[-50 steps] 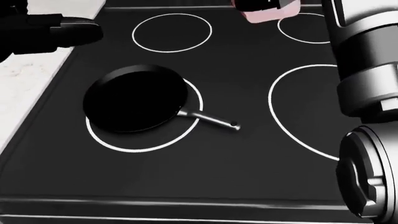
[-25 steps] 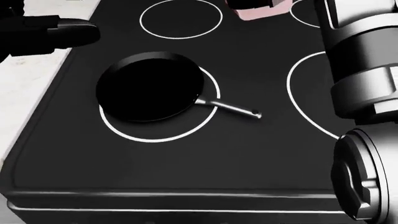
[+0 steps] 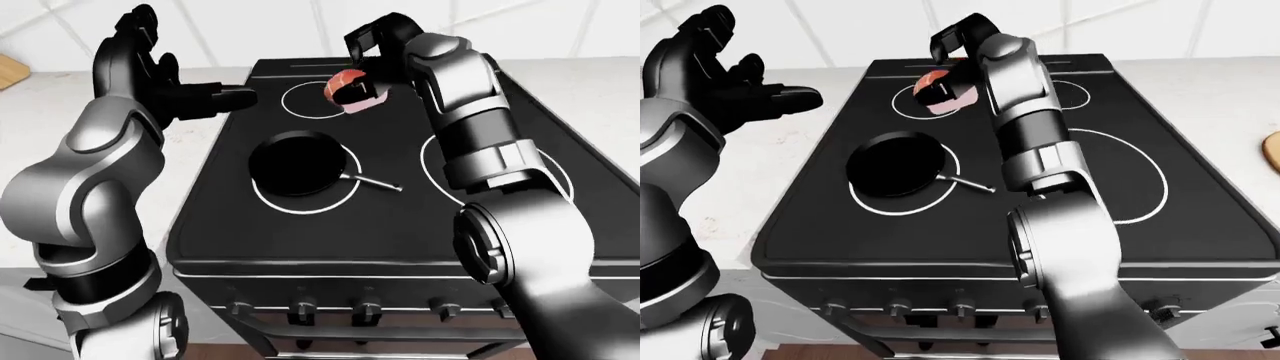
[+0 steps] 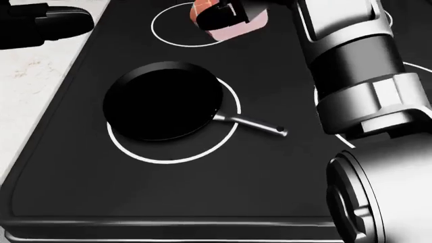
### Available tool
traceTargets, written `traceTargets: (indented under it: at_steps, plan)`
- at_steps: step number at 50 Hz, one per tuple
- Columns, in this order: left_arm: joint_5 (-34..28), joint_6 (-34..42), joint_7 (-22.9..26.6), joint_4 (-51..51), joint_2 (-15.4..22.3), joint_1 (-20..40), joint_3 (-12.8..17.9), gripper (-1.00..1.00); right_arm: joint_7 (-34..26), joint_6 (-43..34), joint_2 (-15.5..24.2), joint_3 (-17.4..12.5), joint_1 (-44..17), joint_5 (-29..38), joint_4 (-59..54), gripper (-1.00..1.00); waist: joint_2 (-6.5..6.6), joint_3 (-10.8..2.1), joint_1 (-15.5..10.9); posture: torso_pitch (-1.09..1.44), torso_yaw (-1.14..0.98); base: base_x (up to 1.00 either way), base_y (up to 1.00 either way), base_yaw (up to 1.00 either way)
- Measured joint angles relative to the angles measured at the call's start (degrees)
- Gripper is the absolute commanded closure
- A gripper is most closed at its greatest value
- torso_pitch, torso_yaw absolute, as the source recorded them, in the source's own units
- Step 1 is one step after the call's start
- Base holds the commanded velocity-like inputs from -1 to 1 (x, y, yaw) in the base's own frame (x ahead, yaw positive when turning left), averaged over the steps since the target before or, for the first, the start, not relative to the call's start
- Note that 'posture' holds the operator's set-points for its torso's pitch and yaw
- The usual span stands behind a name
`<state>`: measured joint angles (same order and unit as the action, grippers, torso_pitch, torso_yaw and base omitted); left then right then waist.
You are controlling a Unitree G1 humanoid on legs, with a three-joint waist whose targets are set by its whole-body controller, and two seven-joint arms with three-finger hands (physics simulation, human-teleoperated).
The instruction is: Pick the pork loin from the plate and place it in the pan.
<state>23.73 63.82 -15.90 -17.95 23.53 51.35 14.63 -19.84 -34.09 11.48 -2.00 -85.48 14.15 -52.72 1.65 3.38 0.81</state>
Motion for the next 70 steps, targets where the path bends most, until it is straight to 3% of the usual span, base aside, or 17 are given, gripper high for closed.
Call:
traceTargets:
  at_steps: [14, 36, 70]
  plan:
    - [0.3, -0.82, -0.04, 0.12, 0.09, -0.51, -0.28, -1.0, 0.75, 3.83, -4.73, 0.86, 1.02, -0.12, -1.47, 1.0, 0.43, -0.1, 0.18, 0.0, 0.0, 0.0, 0.0, 0.0]
    - [0.74, -0.92, 0.09, 0.59, 0.66, -0.27, -0.14, -1.0, 4.41, 17.99, -10.04, 1.07, 0.29, -0.56, -13.93, 1.0, 1.18, -0.3, 0.54, 0.0, 0.0, 0.0, 0.0, 0.0]
    - [0.85, -1.36, 0.52, 0.91, 1.09, -1.04, 0.37, -1.0, 7.89, 32.42, -15.2, 0.16, 3.74, -0.88, -21.14, 1.0, 1.39, -0.6, 0.55, 0.0, 0.0, 0.0, 0.0, 0.0]
